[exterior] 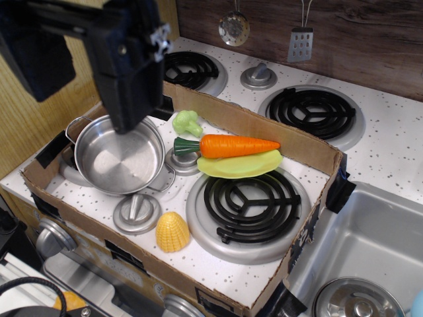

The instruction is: Take carrot off plate

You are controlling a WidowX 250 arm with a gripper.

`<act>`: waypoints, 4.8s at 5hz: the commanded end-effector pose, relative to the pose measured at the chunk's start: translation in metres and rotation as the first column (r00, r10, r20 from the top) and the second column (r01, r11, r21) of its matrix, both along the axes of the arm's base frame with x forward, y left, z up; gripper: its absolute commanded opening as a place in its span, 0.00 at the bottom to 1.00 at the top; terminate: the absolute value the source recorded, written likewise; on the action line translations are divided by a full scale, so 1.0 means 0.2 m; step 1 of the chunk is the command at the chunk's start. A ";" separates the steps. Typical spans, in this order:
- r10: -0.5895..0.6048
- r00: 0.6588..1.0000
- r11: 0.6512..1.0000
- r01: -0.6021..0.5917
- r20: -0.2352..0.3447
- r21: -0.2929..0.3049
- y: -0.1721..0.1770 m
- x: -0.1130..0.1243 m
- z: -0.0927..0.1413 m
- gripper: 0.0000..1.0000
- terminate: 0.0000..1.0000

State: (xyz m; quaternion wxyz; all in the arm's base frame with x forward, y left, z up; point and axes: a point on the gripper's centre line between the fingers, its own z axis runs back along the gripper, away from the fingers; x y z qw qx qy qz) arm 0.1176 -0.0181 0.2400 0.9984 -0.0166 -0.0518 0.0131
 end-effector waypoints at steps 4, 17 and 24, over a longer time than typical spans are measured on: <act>-0.066 0.996 0.998 0.067 0.057 -0.016 -0.04 0.34 -0.31 1.00 0.00; -0.603 0.765 0.772 0.631 0.223 -0.079 0.26 1.08 -0.97 1.00 0.00; -0.572 0.797 0.795 0.597 0.194 -0.107 0.25 1.05 -0.95 0.00 0.00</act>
